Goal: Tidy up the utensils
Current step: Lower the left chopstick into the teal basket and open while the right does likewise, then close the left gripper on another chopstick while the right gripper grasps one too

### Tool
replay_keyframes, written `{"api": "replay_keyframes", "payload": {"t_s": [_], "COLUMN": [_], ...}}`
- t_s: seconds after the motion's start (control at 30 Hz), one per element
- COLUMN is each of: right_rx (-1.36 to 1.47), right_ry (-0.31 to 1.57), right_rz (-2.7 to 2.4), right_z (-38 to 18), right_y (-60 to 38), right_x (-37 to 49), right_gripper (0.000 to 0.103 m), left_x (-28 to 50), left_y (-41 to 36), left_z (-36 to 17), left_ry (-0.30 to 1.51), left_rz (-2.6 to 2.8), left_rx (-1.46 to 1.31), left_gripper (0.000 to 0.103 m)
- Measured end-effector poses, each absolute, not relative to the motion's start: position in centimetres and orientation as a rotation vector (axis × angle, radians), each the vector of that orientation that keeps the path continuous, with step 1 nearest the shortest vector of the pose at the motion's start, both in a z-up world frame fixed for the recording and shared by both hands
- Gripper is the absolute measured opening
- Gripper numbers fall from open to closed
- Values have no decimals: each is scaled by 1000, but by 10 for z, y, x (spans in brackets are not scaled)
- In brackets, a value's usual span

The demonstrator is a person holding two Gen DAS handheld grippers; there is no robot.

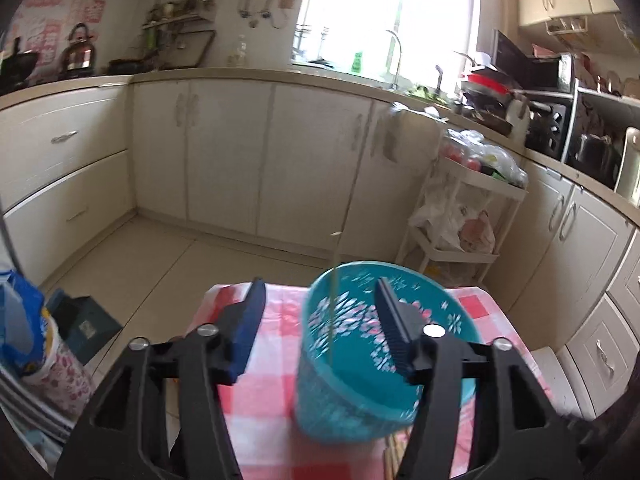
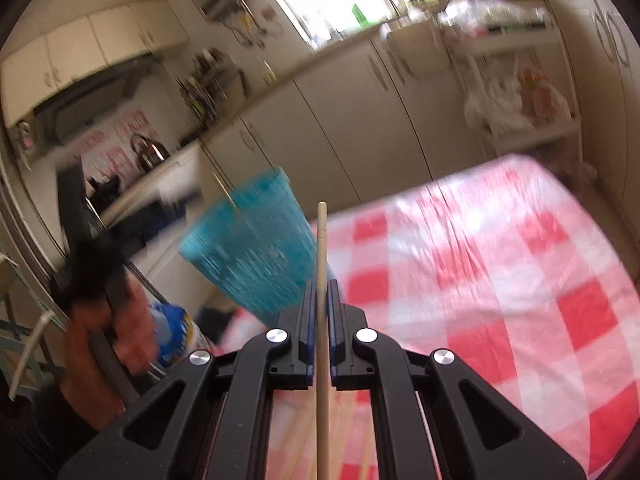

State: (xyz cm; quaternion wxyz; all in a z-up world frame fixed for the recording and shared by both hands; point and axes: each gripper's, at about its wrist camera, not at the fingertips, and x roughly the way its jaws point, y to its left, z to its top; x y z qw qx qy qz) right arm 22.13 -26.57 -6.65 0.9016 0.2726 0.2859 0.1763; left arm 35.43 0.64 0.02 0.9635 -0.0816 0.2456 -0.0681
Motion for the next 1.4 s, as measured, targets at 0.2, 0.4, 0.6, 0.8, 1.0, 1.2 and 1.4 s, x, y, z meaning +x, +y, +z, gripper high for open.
{"api": "replay_keyframes", "payload": {"t_s": [0.2,0.4,0.6,0.8,1.0,1.2,1.4], "right_rx": [619,579,511,441,458,333,273], "right_ry": [376,246,433,517,472,755,945], "right_rz": [425,355,303,342,359,292,253], "right_z": [1,42,12,-6,-1,-76,-139], "right_y": [-236,-203,-174,-165,-199,-224,-222], "right_x": [266,323,374,360,293,229,221], "right_gripper": [6,6,7,11,21,15,12], "left_x": [308,265,250,246,246,250,262], "left_y": [38,56,56,58,57,29,-12], "left_z": [-5,-21,-30,-39,-55,-80,-101], "left_ry": [507,504,527,550,634,776,847], "left_rz": [-123,-107,-141,-149,-143,-209,-255], "left_rx": [-263,-314,-318,-326,-306,-202,-120], "left_gripper": [65,67,67,67,67,69,69]}}
